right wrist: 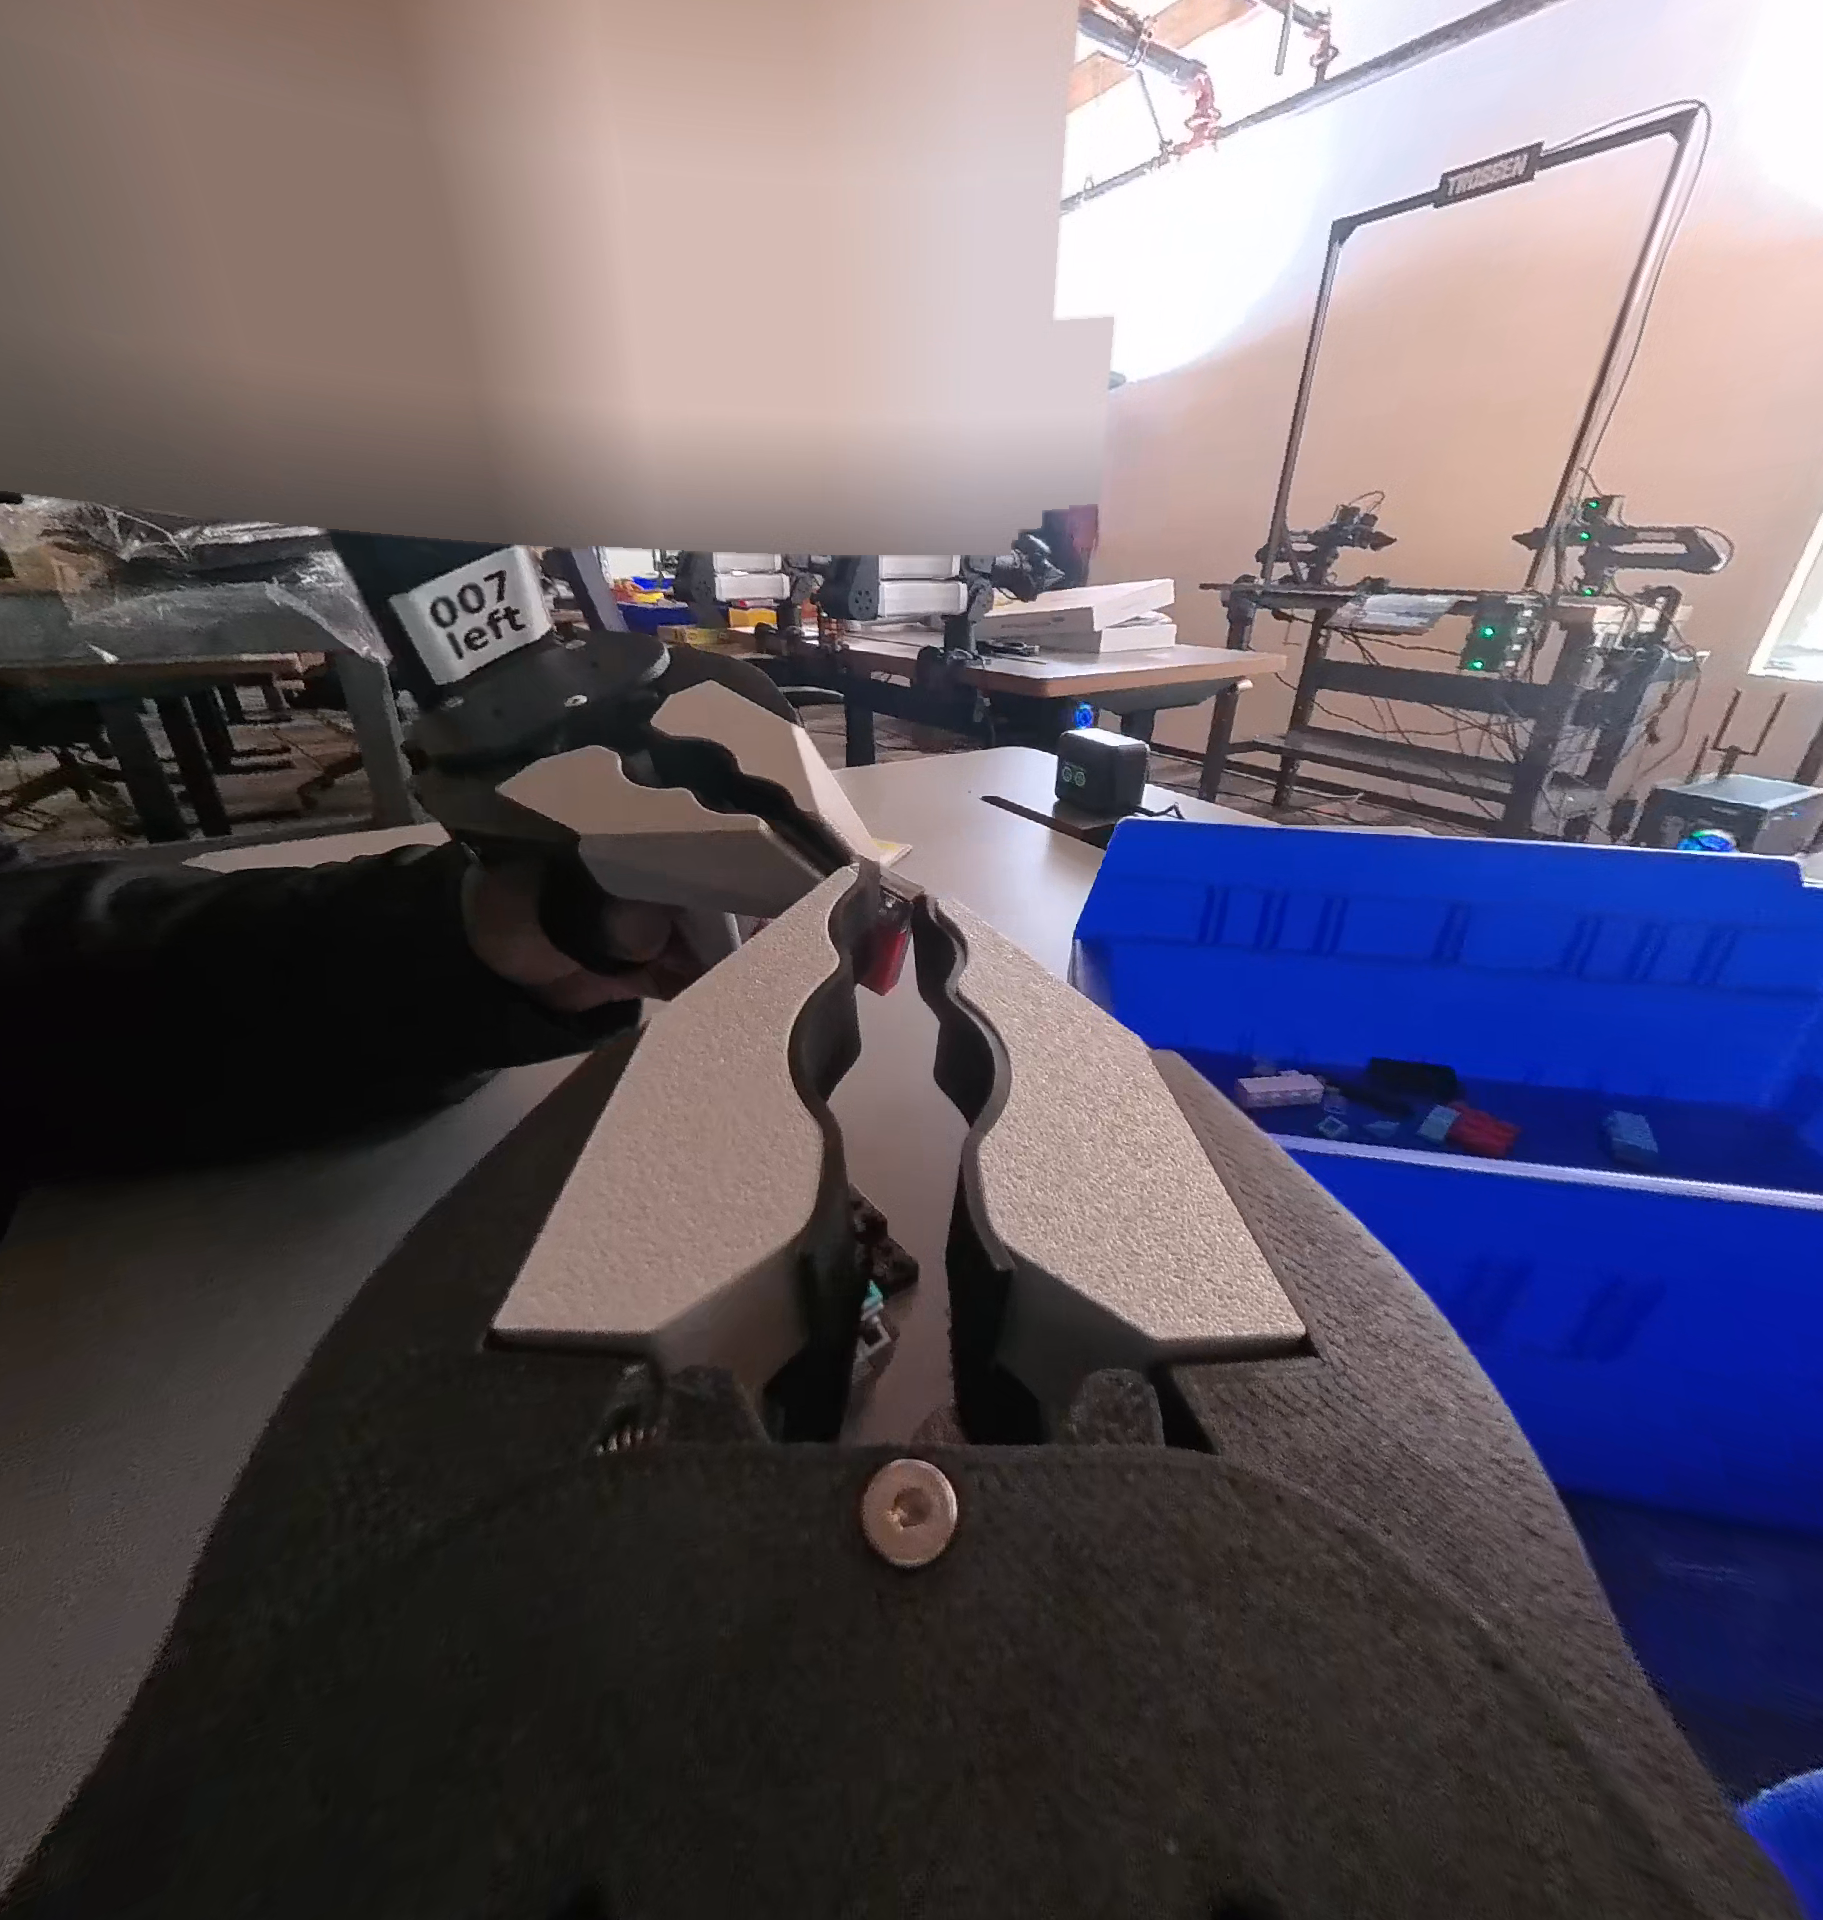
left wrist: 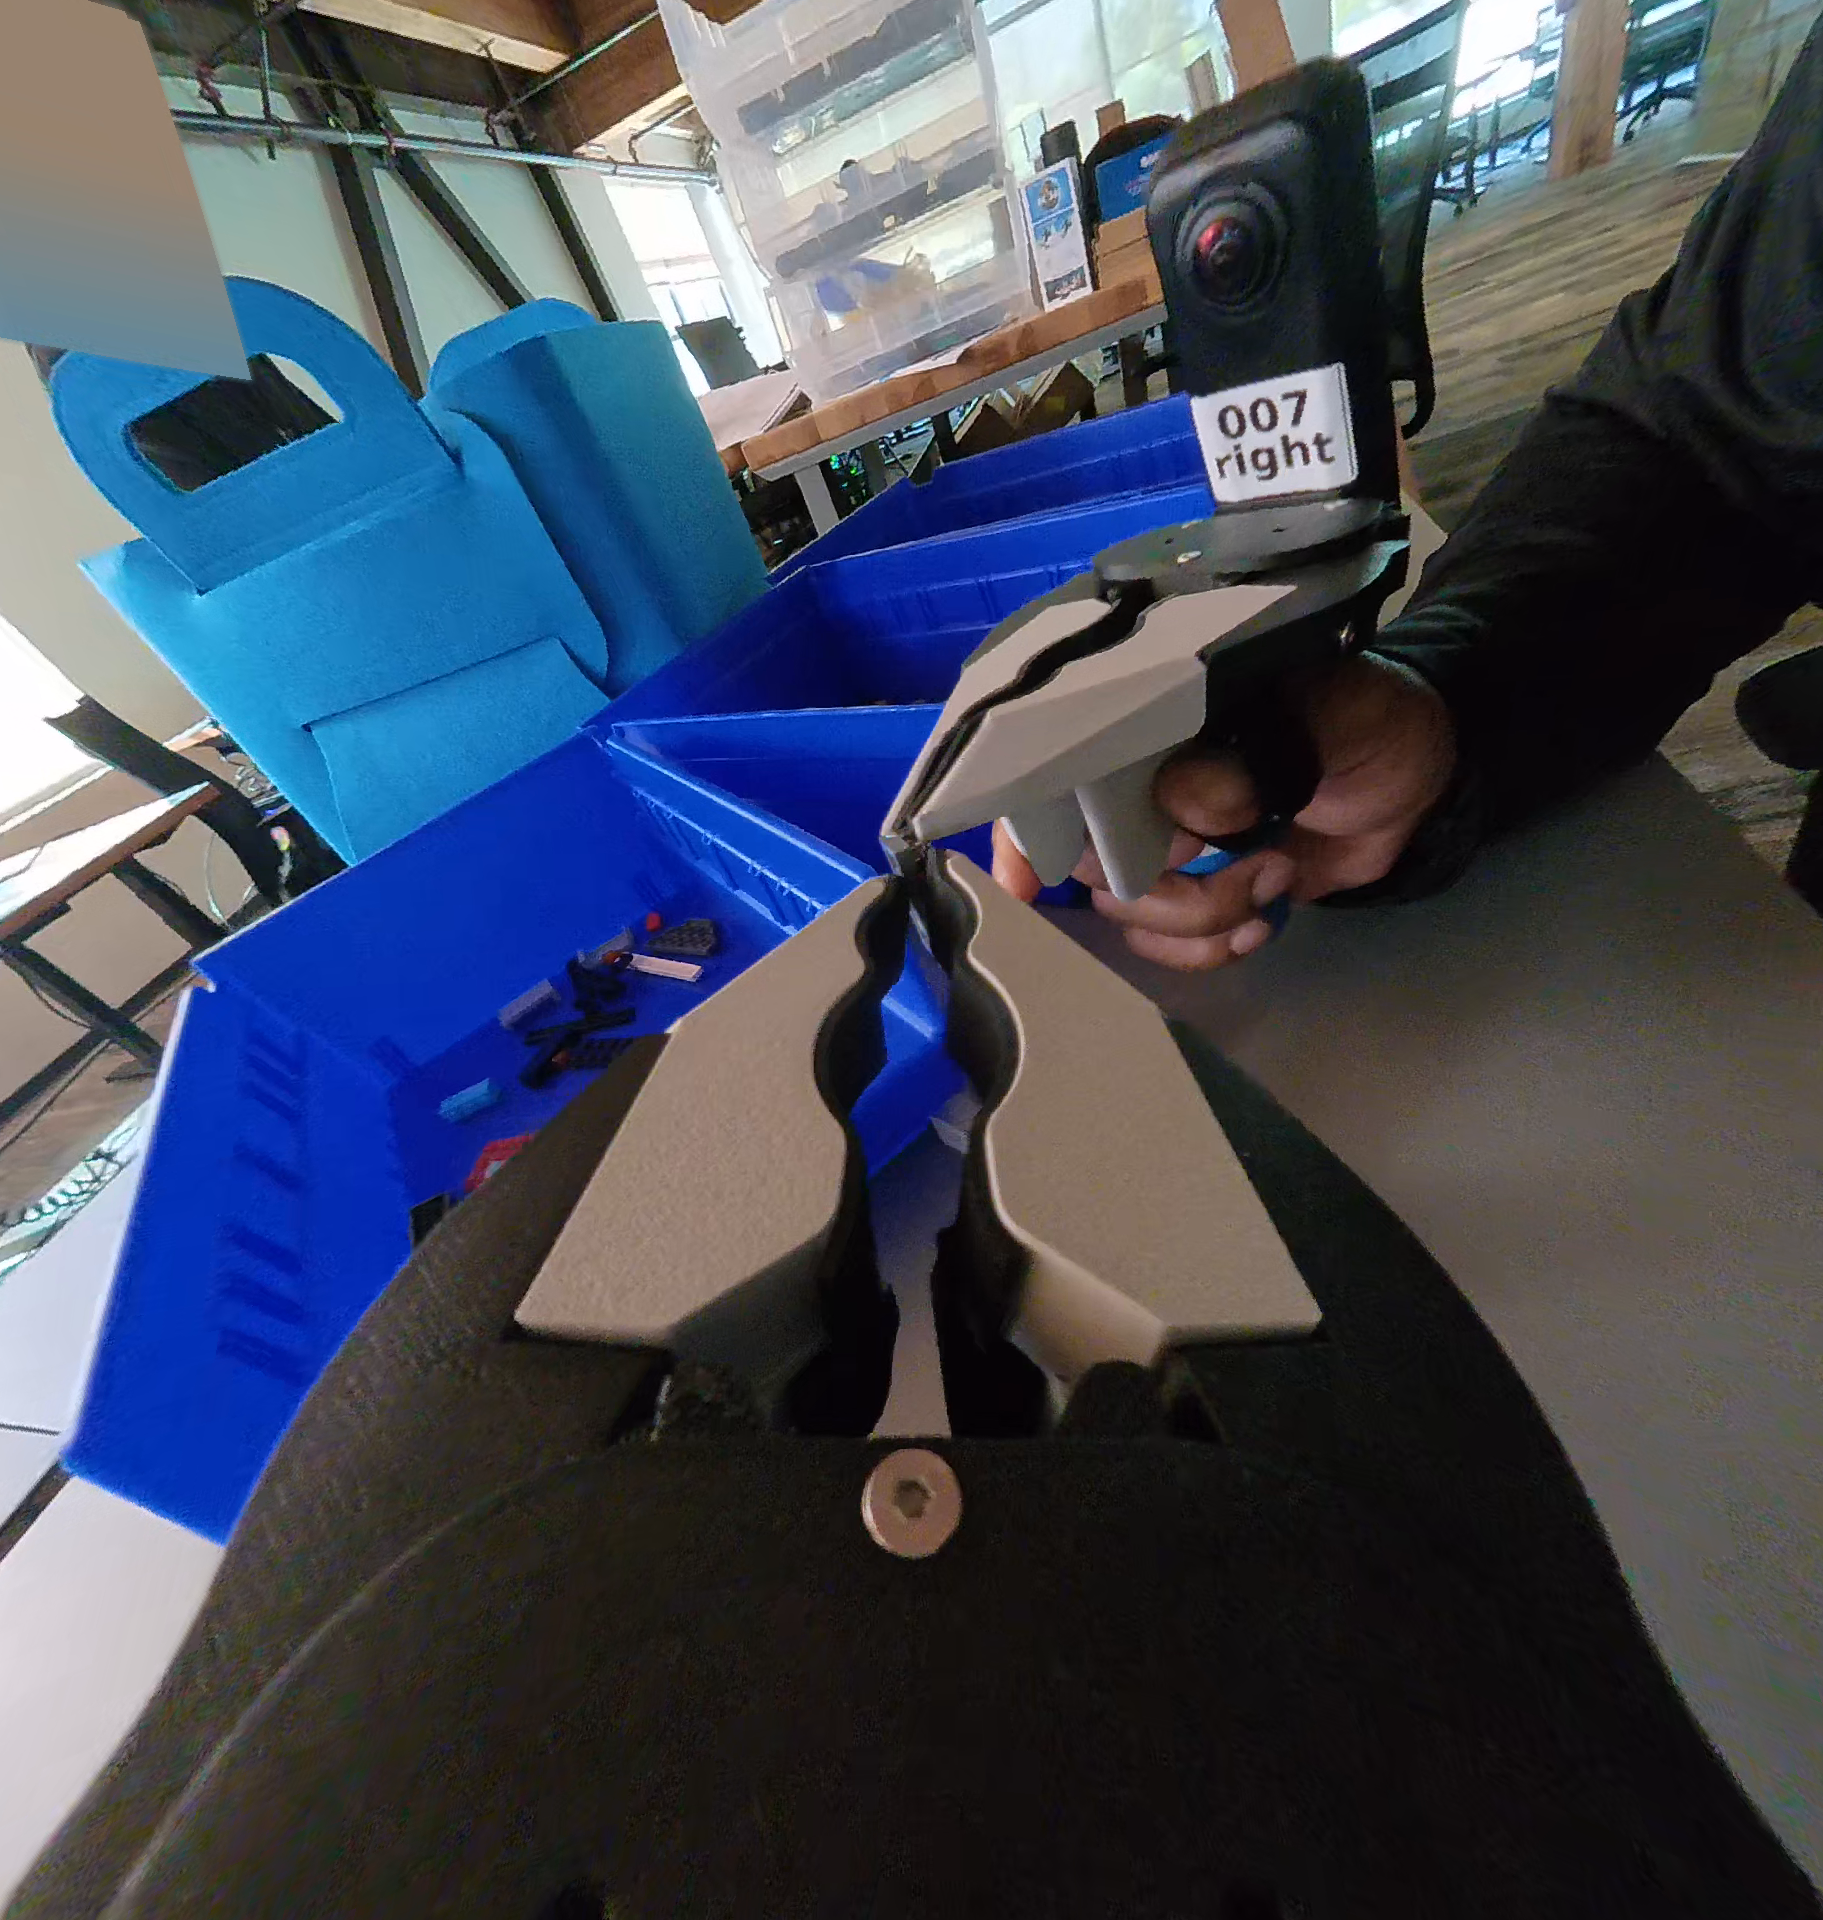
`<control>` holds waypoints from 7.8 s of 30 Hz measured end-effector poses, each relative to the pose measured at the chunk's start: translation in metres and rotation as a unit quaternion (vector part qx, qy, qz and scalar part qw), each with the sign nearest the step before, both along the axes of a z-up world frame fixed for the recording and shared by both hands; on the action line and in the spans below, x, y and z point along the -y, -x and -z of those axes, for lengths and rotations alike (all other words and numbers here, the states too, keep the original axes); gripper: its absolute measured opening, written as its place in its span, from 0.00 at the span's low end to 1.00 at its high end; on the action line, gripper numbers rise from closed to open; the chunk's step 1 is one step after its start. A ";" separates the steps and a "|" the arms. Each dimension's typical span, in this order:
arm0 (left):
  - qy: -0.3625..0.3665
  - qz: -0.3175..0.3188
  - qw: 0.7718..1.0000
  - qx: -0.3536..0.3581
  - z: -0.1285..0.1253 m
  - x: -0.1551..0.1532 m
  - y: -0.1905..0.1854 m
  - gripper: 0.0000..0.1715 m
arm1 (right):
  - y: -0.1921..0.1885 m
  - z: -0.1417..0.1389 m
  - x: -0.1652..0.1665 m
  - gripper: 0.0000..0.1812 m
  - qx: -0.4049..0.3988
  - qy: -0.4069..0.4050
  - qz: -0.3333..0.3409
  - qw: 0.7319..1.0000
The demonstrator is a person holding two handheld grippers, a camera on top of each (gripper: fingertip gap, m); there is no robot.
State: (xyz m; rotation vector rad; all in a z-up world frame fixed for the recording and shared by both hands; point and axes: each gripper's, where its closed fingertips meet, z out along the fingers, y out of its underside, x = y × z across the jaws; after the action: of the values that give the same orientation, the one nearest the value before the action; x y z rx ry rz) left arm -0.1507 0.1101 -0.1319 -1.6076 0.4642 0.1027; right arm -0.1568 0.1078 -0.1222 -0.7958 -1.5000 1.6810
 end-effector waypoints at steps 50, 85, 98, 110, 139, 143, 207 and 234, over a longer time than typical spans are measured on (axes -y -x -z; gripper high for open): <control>0.134 0.165 0.810 0.547 0.001 0.006 0.005 0.02 | 0.005 0.005 0.010 0.22 -0.037 -0.128 -0.003 0.991; 0.149 0.165 0.818 0.530 0.002 0.007 0.000 0.03 | 0.006 0.014 0.013 0.19 -0.034 -0.141 -0.008 0.989; 0.156 0.153 0.829 0.516 0.006 0.008 0.005 0.08 | 0.007 0.010 0.009 0.15 -0.051 -0.147 0.013 0.988; 0.173 0.127 0.855 0.473 0.013 0.008 0.005 0.15 | 0.008 0.009 0.007 0.15 -0.053 -0.148 0.021 0.987; 0.109 -0.009 0.976 0.186 0.015 -0.001 0.022 0.03 | 0.016 0.015 -0.002 0.16 0.024 -0.058 0.019 0.998; 0.077 -0.037 0.993 0.083 0.014 -0.005 0.021 0.03 | 0.019 0.018 -0.009 0.15 0.072 0.013 0.013 0.997; 0.226 0.089 0.888 0.390 0.035 0.008 -0.002 0.03 | 0.013 0.047 0.015 0.15 -0.064 -0.379 0.070 0.920; 0.233 0.101 0.936 0.245 0.039 0.019 -0.008 0.03 | 0.002 0.051 0.029 0.15 0.048 -0.227 -0.059 0.971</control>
State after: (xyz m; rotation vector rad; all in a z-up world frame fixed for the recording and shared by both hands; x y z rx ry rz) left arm -0.1423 0.0912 -0.1706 -1.9542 0.2668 -0.5958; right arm -0.1592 0.0788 -0.1734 -0.5523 -1.9371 1.3142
